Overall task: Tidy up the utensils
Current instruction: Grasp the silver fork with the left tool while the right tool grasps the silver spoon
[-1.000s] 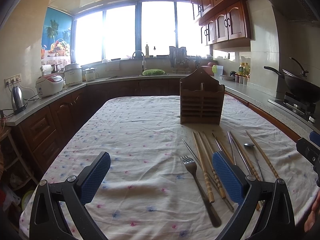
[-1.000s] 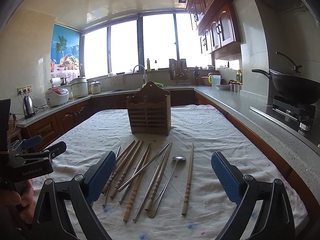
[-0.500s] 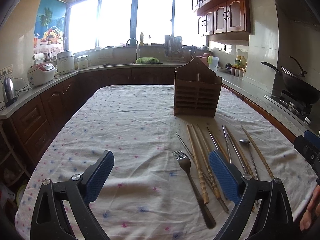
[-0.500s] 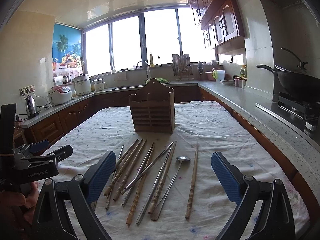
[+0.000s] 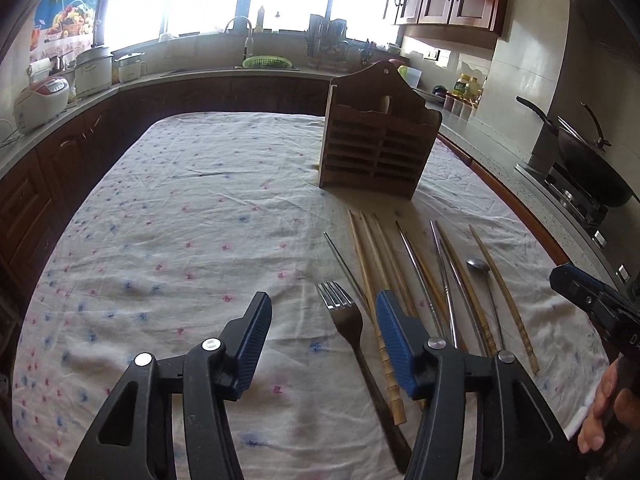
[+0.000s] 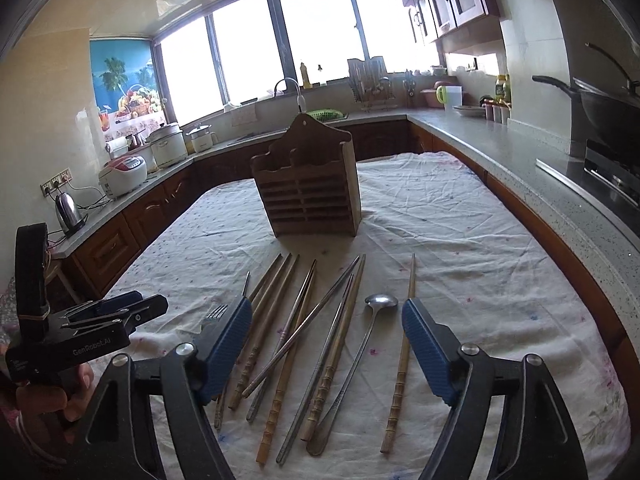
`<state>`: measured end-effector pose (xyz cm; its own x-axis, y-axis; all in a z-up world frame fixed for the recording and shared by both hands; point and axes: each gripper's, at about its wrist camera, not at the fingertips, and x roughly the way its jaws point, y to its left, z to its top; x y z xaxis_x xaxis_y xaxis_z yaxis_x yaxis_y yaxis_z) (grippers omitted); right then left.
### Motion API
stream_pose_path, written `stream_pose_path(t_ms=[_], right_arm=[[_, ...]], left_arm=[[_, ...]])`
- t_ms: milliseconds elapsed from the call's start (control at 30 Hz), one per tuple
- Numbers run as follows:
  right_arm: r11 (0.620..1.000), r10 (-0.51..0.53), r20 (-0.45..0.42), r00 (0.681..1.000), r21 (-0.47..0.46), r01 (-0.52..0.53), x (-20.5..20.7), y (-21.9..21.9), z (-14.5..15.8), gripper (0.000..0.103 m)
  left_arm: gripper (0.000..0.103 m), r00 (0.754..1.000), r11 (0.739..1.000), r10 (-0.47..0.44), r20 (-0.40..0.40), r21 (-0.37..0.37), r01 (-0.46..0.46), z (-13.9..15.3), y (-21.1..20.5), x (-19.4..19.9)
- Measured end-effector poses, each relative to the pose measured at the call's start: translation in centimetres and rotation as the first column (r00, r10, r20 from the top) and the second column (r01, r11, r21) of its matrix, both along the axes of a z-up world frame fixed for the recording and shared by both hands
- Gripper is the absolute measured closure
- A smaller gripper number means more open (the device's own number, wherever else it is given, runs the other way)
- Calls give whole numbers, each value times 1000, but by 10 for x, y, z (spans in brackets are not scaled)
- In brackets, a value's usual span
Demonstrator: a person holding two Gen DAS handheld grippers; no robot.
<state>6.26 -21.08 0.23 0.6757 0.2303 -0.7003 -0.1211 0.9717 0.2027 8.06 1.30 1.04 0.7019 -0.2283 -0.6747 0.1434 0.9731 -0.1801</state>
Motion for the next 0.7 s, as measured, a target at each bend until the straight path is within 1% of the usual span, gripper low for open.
stream_pose_path(t_ms=[67,100,167,233,400,500,567,633,700], right_arm=[[1000,-4,-48,999,11,4,8,-2,-10,40],[1000,-3,-70,998,13,4,12,-3,-14,42],[1000,-4,-102,995,21,7,17,-4,-22,47],[999,-7,-133,991,30,11,23,-7,-29,49],[999,-25,-196,980,40,33,37,-13,-45,51],[998,-21,-238,971,51,34,45,-16,-54,55],[998,-18,-266,964,52,33,51,-17,-62,58],[997,-15,-298,954,64,35,57,-18,-70,60],[997,-16,-324,946,71,41,62,-20,-77,61]], left_arm=[[58,999,1000,-17,-32,-9,16,-3,1,8],[59,999,1000,-24,-48,-12,24,-5,2,11],[65,996,999,-34,-78,-11,33,-12,-2,28],[65,993,999,-46,-110,-22,44,-18,-2,38],[65,981,995,-78,-179,-67,67,-31,-4,62],[67,973,993,-97,-210,-87,80,-37,-7,76],[70,967,991,-106,-231,-101,85,-42,-8,84],[71,959,988,-118,-259,-125,88,-50,-8,93],[71,959,987,-121,-258,-138,87,-53,-9,96]])
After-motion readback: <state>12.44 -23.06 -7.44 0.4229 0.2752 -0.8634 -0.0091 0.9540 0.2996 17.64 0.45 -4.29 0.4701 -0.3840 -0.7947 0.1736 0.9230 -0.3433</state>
